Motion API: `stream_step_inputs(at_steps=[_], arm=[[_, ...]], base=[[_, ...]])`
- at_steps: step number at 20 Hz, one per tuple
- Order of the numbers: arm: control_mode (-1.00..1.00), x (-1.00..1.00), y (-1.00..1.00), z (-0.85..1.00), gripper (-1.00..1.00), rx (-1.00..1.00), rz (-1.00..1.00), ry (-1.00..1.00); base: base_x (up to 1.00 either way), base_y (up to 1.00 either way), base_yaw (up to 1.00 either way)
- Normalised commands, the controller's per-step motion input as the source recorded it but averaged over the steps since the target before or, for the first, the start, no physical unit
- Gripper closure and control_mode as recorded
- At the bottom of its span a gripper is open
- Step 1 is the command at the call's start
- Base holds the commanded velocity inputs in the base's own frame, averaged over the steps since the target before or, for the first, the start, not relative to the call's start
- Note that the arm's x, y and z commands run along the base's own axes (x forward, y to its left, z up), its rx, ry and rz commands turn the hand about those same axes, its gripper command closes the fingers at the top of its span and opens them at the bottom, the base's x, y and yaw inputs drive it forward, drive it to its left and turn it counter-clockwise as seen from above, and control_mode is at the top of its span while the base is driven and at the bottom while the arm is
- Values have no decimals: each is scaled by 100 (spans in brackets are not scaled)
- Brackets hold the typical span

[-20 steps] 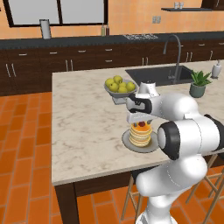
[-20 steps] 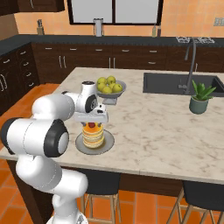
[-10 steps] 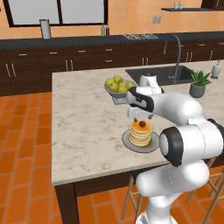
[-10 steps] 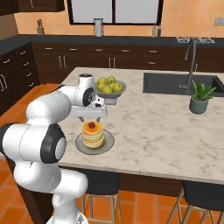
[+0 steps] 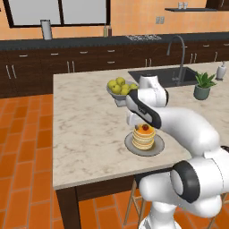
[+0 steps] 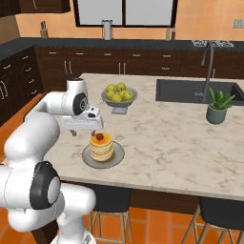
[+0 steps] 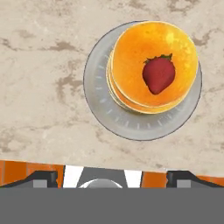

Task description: Take the strawberry from the fridge and place it on top of the pancake, located on the dining counter.

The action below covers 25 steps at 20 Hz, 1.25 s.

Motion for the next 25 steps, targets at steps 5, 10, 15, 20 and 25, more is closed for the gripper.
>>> stream_step_inputs(at_steps=[5,10,15,20,25], arm=[[-100,-100,53,0,-100,-1,-4,-5],[-100,-100,85,13,-100,-18,-1,-3],[-100,-99,51,10,-100,-19,0,-7],[-100,-22,34,-6,-100,-17,1,7],[-100,-9,12,-2,-100,-14,1,6]], base=[[0,0,0],[0,0,0],[0,0,0],[0,0,0],[0,0,0]])
